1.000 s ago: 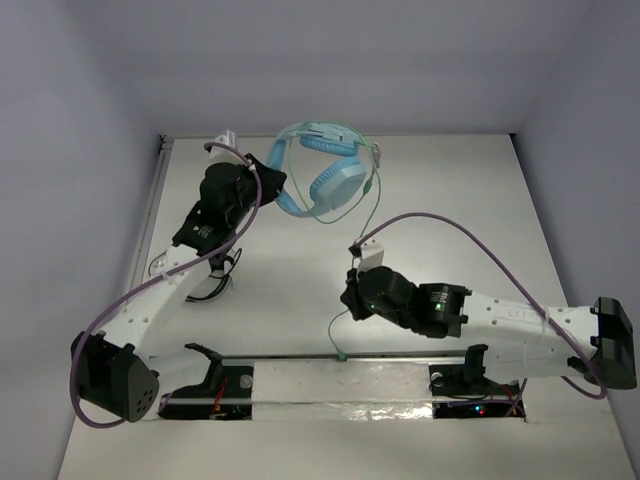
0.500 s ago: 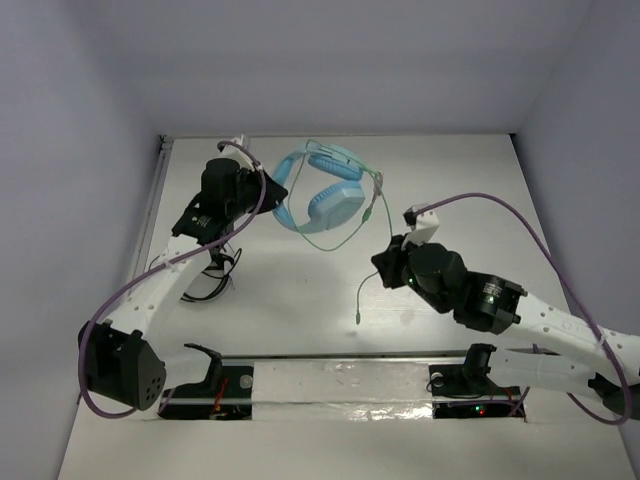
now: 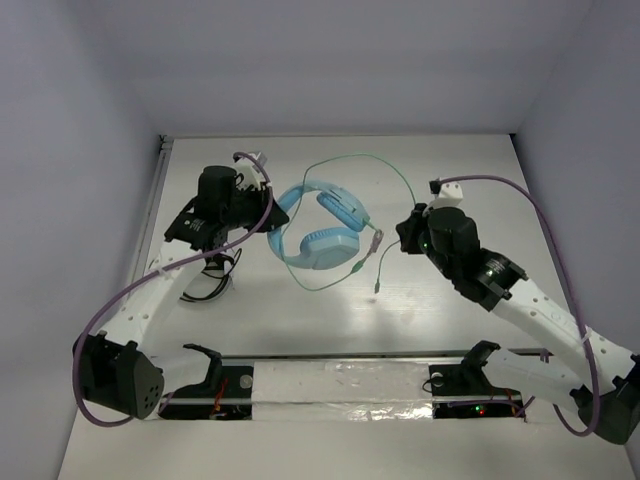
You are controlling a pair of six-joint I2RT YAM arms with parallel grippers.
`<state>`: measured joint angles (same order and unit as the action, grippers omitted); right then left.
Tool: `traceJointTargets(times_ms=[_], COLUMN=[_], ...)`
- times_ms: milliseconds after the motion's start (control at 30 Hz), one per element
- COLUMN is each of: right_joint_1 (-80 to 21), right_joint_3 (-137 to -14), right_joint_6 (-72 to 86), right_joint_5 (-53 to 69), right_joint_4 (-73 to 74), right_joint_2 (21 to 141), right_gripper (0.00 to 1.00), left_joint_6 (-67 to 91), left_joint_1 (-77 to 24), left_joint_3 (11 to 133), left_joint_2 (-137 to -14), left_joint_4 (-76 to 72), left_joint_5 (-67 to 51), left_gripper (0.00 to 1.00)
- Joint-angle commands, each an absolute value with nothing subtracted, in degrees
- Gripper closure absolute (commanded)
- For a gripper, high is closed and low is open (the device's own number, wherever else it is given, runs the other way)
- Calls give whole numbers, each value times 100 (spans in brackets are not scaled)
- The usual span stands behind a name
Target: Wrap the headphones
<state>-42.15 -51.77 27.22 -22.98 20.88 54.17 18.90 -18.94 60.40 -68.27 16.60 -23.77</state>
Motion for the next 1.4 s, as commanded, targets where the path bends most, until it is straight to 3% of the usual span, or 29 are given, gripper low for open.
traceJointTargets(times_ms=[0, 167, 433, 633, 1367], right_joint_1=[-3885, -3683, -3621, -3621, -5044], right_joint_3=[-5291, -5002, -4483, -4263, -4183], right_joint_6=[2593, 2707, 2795, 2839, 3269], right_joint_5=[-1960, -1653, -977, -502, -703], right_joint_4=[1503, 1178, 441, -165, -756], right_joint_2=[5475, 5730, 6292, 6741, 7910], right_gripper=[100, 100, 100, 100, 100], left_joint_6=[1644, 1757, 2547, 3128, 4043], left_joint_1=[-1662, -1126, -1125, -1072, -1072], left_joint_3=[6214, 6450, 6794, 6969, 7752], left_joint_2=[-6390, -6337, -6398, -6565, -7400], left_joint_4=[1635, 1425, 504, 36, -658], left_joint_5=[-2855, -3769, -4876, -4974, -2945], left_gripper=[100, 100, 100, 100, 100])
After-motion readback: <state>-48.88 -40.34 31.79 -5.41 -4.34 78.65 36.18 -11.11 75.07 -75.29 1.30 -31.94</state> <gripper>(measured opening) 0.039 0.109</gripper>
